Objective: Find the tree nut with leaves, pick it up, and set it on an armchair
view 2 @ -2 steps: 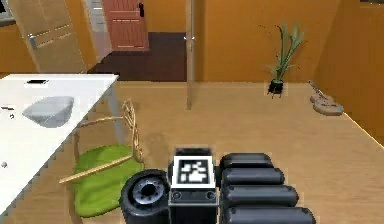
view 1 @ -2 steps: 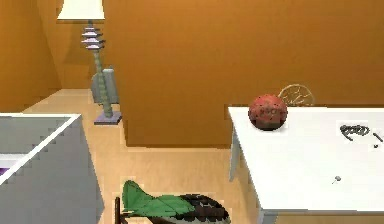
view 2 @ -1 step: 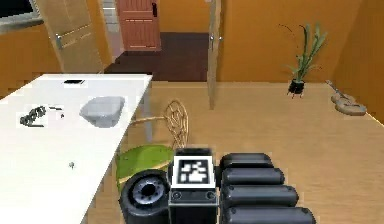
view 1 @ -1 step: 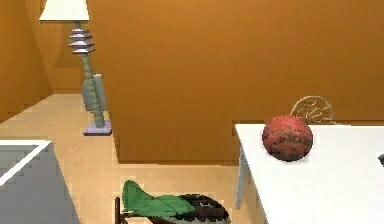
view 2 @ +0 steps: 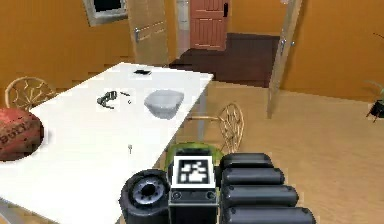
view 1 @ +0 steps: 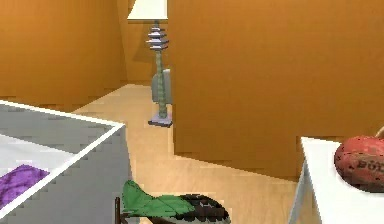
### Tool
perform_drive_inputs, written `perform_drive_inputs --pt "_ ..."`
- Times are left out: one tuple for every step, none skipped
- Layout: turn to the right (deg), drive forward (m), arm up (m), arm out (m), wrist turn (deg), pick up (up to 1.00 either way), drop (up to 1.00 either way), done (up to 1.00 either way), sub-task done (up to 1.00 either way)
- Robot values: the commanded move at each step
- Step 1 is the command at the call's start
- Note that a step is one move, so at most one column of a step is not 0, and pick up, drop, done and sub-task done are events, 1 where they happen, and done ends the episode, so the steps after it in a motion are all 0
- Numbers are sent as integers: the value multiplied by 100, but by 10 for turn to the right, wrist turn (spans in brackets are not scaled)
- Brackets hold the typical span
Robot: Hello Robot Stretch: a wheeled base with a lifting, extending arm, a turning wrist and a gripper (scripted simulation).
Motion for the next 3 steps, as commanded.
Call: perform_drive_inputs --pt "0 100 0 0 0 0 0 0 0" --pt "0 30 0 0 0 0 0 0 0" --pt "-390 0 0 0 0 0 0 0 0"
